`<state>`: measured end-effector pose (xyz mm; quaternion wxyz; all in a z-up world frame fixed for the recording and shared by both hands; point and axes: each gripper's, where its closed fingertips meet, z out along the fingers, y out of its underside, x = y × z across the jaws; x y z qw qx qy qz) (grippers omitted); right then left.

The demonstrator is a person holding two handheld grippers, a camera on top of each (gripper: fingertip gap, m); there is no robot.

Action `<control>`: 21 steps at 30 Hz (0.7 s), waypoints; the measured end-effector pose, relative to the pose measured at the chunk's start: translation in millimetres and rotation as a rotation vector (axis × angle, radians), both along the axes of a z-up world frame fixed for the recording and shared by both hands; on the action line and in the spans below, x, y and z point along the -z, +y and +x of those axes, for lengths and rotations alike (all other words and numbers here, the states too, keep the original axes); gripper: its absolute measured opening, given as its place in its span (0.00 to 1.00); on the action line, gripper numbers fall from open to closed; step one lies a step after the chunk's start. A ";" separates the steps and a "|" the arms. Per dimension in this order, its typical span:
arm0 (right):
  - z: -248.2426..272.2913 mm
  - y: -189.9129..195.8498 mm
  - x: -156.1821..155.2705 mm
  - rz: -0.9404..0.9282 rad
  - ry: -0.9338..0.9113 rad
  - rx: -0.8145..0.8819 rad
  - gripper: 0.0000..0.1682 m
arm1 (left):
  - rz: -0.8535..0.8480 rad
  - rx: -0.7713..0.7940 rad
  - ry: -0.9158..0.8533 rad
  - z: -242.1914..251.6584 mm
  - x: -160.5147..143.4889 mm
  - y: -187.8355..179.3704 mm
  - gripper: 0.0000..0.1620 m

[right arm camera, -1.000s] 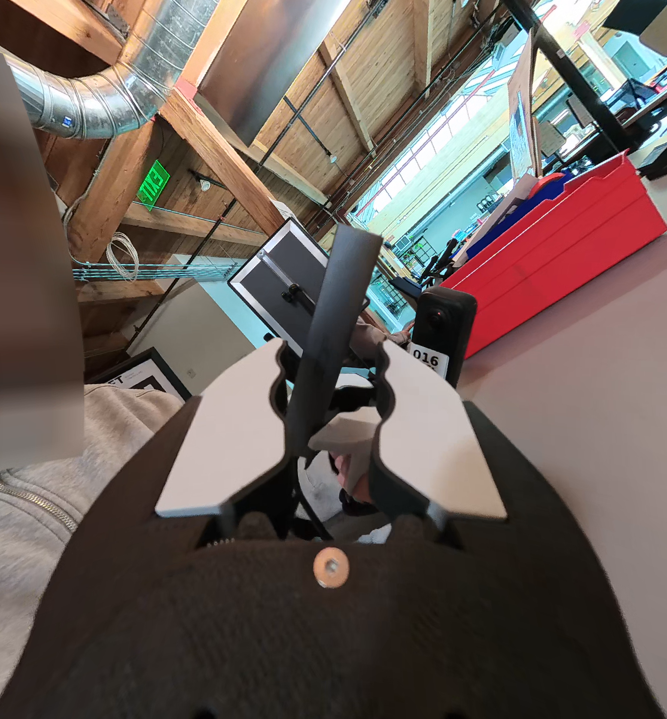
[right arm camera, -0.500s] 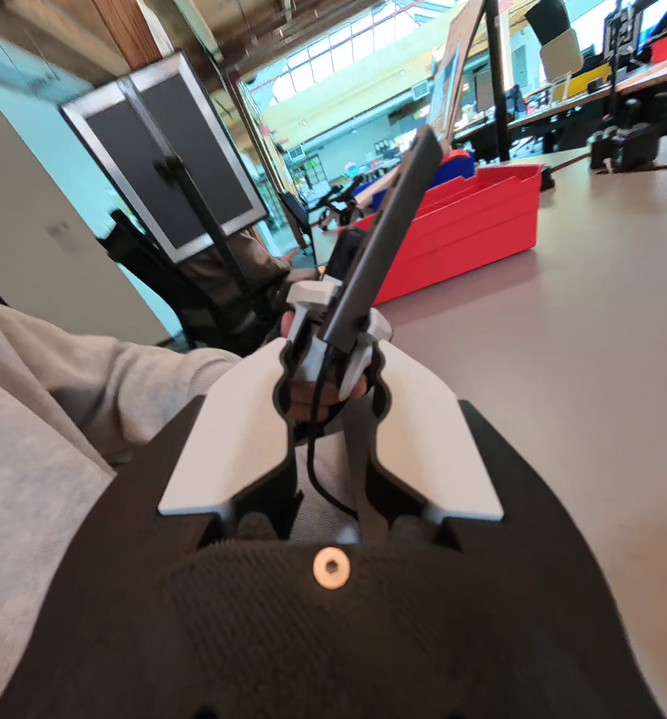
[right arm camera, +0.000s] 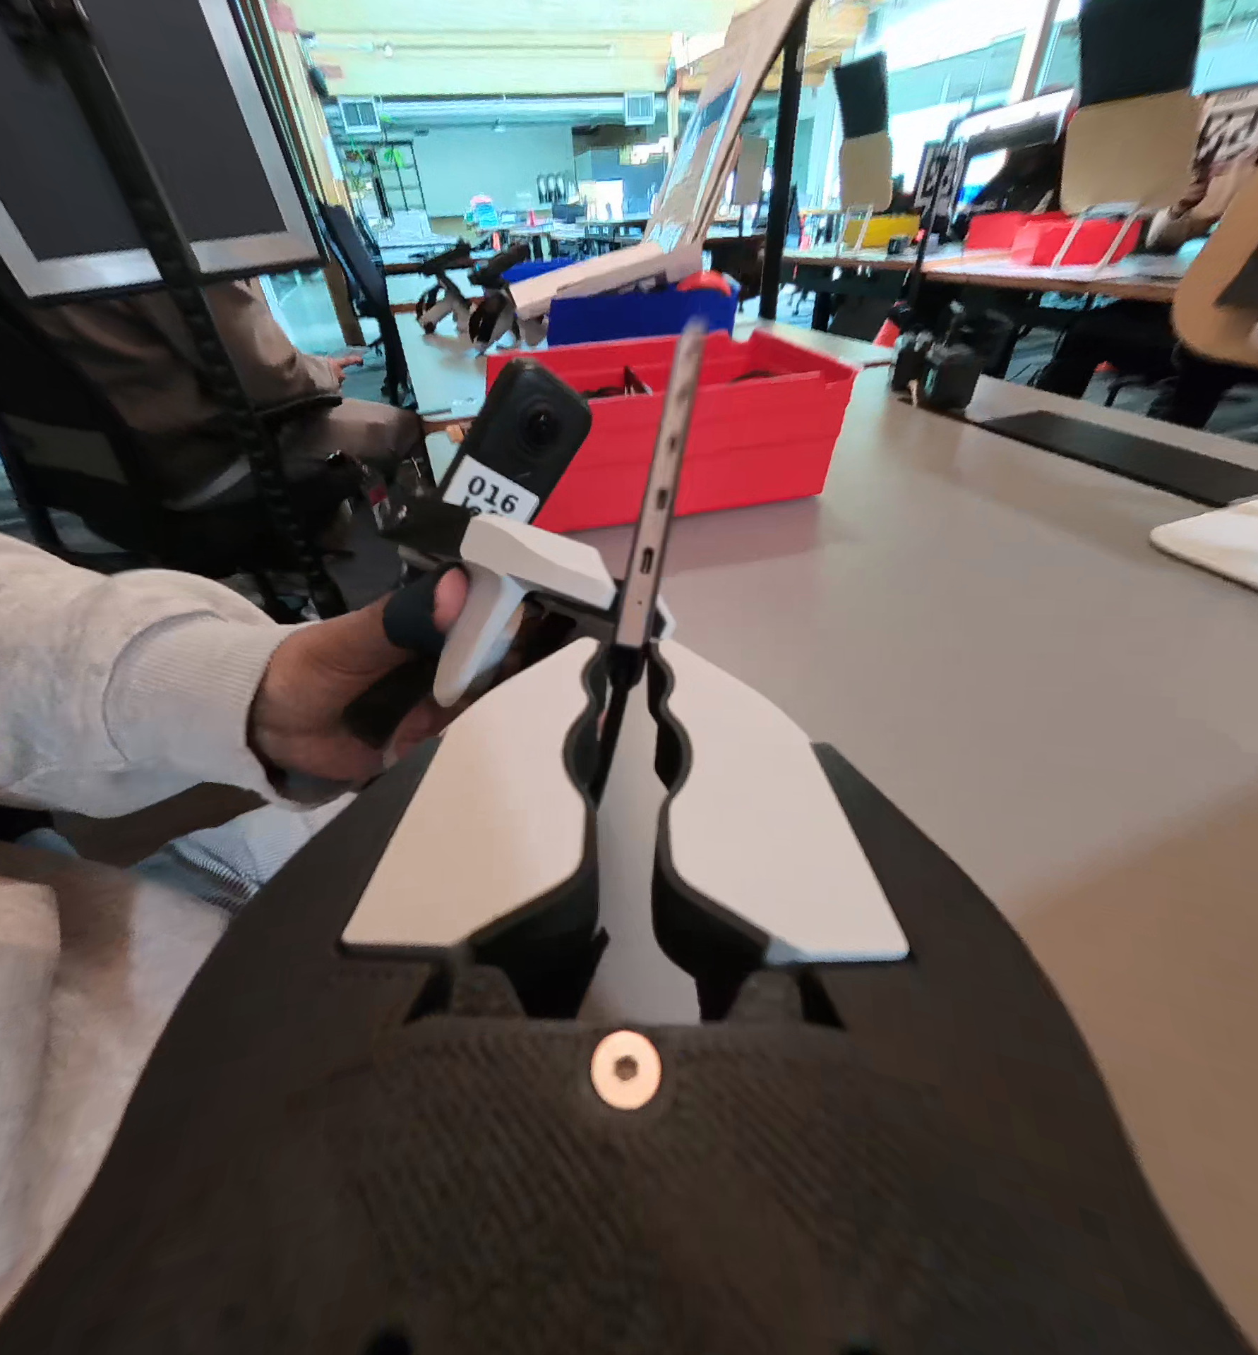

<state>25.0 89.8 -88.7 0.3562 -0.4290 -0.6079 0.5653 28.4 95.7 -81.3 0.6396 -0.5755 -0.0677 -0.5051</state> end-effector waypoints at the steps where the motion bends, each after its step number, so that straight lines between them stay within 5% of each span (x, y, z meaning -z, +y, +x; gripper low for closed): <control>1: 1.2 0.8 -3.7 0.002 0.014 0.001 0.06 | 0.005 0.007 0.005 -0.2 -1.2 -0.8 0.08; 8: 6.3 4.1 -15.7 0.030 0.075 -0.014 0.06 | 0.048 0.013 0.005 -3.5 -7.7 -3.1 0.15; 21: 1.4 4.3 -14.3 -0.513 0.002 -0.074 0.06 | 0.066 0.055 0.027 8.0 -6.9 -2.2 0.07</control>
